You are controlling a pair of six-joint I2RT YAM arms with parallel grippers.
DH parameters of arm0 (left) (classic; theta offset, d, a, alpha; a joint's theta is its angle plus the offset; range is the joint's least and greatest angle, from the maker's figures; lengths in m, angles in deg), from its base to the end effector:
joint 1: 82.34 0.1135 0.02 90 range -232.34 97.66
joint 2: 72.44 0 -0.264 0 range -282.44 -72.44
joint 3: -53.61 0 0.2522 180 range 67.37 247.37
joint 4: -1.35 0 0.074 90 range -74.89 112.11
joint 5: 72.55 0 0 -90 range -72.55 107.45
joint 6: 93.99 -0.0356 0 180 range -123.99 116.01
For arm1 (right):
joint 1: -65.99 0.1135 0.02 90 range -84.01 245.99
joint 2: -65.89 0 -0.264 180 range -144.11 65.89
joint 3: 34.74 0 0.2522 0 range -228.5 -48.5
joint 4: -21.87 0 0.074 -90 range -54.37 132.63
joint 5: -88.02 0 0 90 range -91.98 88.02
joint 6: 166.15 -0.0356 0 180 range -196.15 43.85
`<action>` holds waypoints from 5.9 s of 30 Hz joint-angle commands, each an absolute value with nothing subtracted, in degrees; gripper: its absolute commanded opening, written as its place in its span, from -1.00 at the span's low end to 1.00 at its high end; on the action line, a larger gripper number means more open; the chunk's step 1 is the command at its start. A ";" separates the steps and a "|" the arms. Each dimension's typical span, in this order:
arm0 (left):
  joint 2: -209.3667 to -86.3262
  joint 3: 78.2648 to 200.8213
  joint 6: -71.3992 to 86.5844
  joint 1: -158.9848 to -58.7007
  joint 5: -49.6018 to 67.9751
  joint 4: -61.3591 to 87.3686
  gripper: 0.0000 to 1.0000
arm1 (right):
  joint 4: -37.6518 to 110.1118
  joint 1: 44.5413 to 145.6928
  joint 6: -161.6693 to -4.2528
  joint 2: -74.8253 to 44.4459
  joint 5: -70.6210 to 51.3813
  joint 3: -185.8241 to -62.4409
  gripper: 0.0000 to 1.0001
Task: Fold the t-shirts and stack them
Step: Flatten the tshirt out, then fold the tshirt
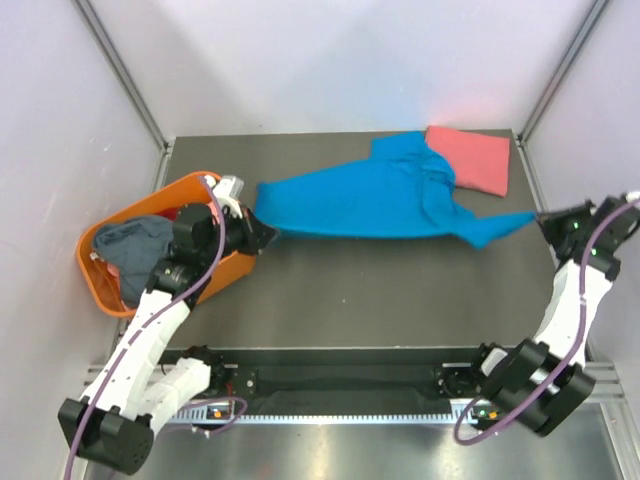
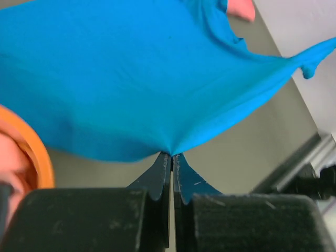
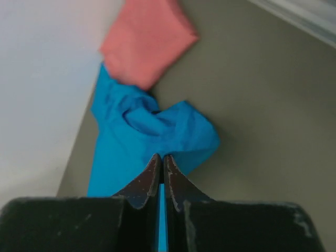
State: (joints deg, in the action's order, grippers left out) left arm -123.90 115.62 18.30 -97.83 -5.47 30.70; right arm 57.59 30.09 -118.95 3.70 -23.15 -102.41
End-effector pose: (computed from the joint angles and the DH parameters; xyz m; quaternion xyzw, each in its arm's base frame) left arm 0.1934 -0.0680 0.3318 0.0682 0.8023 -0.3376 0.4875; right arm 0.2023 -0.1306 0.3171 0.4696 0.7171 0.1885 0.4792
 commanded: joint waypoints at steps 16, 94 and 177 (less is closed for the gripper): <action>-120.96 102.80 31.95 -107.29 -10.07 42.09 -1.00 | 68.50 19.67 -109.37 11.31 -2.24 -98.16 -1.00; -156.02 115.36 38.81 -126.11 18.77 43.76 -1.00 | 54.08 48.33 -103.30 -37.47 3.10 -108.97 -1.00; -143.81 113.60 42.60 -139.21 16.92 58.70 -1.00 | 50.93 58.78 -78.62 -15.31 25.18 -111.07 -1.00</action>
State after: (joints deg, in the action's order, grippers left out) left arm -143.44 111.32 42.91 -139.73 14.40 57.15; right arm 57.74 56.08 -82.17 -14.60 23.93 -106.45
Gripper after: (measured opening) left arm 0.016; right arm 0.009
